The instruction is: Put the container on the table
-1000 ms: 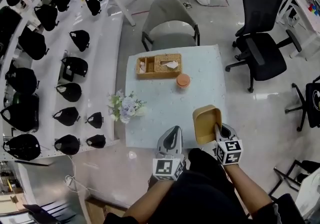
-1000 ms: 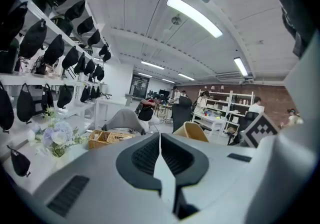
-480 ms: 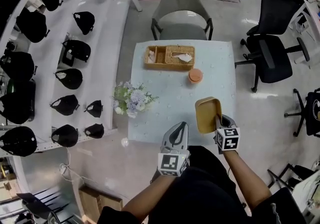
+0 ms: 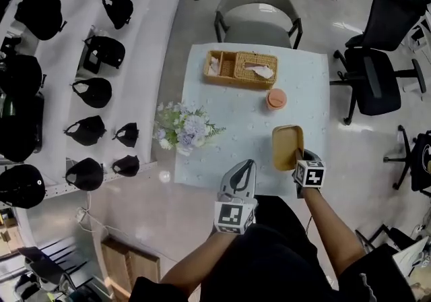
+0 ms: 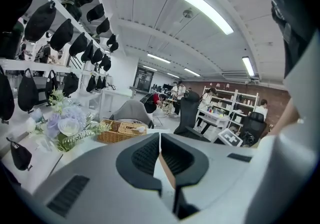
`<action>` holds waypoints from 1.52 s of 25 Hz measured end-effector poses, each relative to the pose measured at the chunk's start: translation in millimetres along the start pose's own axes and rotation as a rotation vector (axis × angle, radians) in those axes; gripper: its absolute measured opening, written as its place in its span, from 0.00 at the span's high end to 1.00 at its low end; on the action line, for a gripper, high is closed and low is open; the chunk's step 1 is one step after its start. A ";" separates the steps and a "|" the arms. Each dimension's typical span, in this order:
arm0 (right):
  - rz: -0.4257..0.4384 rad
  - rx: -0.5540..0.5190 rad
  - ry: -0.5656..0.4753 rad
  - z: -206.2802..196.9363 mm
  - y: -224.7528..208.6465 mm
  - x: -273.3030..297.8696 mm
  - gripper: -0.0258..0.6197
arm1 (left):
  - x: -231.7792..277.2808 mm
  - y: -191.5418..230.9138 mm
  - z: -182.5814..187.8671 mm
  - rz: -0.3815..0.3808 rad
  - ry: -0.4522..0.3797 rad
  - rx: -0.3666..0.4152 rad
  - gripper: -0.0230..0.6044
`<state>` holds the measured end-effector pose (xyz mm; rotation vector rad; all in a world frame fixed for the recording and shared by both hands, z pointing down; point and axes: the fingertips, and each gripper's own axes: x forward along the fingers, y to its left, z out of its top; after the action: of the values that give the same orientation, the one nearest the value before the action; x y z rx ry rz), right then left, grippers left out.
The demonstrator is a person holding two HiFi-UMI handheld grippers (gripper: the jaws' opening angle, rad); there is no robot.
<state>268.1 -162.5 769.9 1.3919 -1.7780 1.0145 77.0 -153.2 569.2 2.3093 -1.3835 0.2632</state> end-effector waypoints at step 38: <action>-0.091 0.092 0.209 -10.9 -4.6 134.2 0.94 | 28.4 51.2 -31.6 0.067 0.063 -0.118 0.94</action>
<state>243.2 -216.5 890.8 1.3551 -1.5201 1.1595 47.8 -182.1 621.6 2.1441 -1.4080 0.2647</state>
